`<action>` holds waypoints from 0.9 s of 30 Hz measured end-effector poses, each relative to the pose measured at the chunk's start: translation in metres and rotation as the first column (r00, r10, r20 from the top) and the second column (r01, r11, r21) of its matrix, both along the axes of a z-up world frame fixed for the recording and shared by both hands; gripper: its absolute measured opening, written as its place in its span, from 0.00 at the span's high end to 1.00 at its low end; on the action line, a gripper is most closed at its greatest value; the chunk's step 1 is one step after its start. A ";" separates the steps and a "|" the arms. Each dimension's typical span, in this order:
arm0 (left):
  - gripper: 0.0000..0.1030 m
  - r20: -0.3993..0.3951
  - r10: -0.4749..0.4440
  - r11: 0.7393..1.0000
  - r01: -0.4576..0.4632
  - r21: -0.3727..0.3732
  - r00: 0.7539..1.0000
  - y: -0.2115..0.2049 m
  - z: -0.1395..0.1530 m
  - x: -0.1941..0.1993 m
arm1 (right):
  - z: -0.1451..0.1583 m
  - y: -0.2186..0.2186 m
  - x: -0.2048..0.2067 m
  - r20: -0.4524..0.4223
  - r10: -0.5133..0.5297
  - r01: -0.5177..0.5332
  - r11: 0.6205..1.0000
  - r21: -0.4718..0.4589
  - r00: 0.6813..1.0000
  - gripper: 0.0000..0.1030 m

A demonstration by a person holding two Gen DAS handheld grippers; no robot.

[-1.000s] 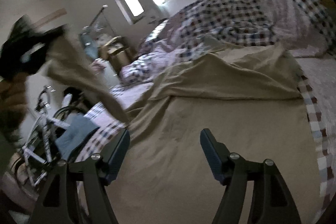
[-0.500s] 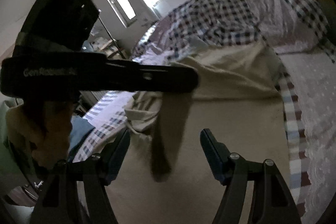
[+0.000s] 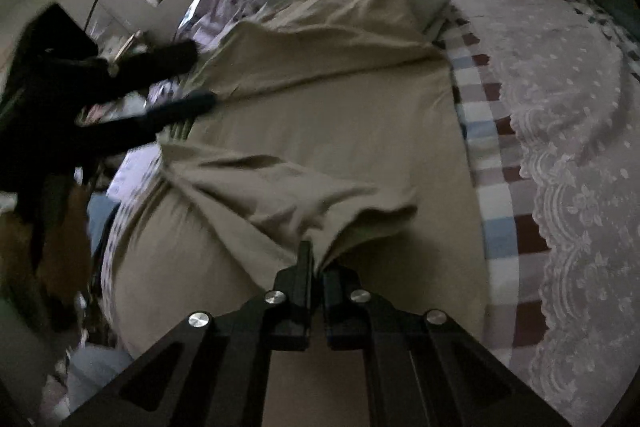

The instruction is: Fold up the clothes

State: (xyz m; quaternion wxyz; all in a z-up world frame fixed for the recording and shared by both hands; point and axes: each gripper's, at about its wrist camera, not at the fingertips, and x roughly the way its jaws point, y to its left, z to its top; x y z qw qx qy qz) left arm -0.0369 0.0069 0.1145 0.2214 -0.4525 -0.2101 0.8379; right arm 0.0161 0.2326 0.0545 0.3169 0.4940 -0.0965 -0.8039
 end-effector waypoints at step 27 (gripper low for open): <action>0.25 0.169 0.590 0.675 -0.597 0.433 0.790 -0.290 -0.118 0.042 | 0.017 0.020 -0.001 -0.245 -0.190 0.229 0.963 0.142 0.951 0.59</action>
